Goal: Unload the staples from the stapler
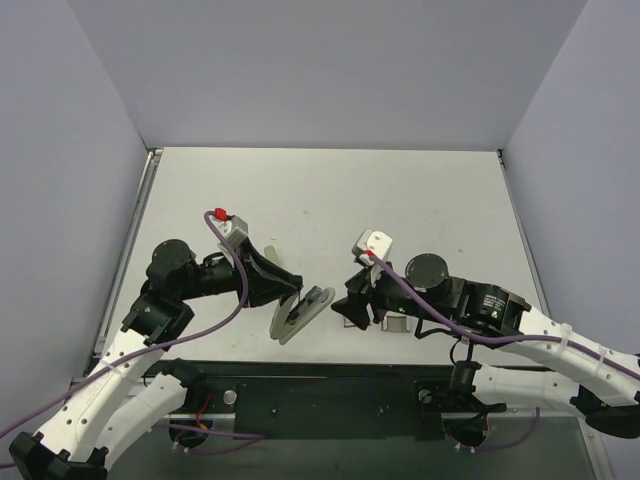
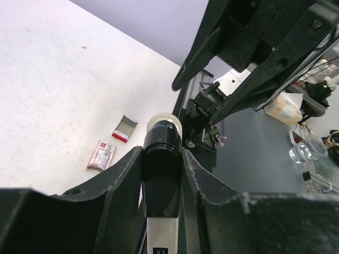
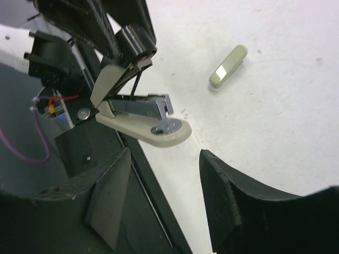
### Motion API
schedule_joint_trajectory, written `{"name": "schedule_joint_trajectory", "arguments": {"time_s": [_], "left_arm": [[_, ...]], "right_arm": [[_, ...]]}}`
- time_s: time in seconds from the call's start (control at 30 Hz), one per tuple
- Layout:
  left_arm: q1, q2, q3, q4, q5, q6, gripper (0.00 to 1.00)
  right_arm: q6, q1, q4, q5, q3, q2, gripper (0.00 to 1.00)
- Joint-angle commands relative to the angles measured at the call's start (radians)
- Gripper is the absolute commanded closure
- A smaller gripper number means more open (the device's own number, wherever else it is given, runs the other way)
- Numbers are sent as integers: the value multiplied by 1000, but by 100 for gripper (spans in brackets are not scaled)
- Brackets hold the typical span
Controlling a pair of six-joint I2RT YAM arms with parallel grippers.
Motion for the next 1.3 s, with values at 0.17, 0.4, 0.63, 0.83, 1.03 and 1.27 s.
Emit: {"name": "schedule_joint_trajectory", "arguments": {"time_s": [0.17, 0.4, 0.63, 0.83, 1.03, 1.27], "left_arm": [[-2, 25, 83, -24, -146, 38, 100], [-3, 39, 77, -10, -244, 31, 100], [-5, 55, 77, -1, -287, 29, 100], [-5, 71, 80, 0, -301, 34, 100], [-5, 73, 80, 2, -320, 41, 100], [-3, 67, 85, 0, -333, 43, 100]], "right_arm": [[49, 5, 56, 229, 137, 67, 69], [170, 3, 145, 359, 161, 172, 100], [314, -5, 241, 427, 135, 244, 100], [406, -21, 324, 450, 105, 278, 100], [469, -40, 364, 458, 98, 324, 100], [540, -63, 398, 429, 81, 368, 100]]}}
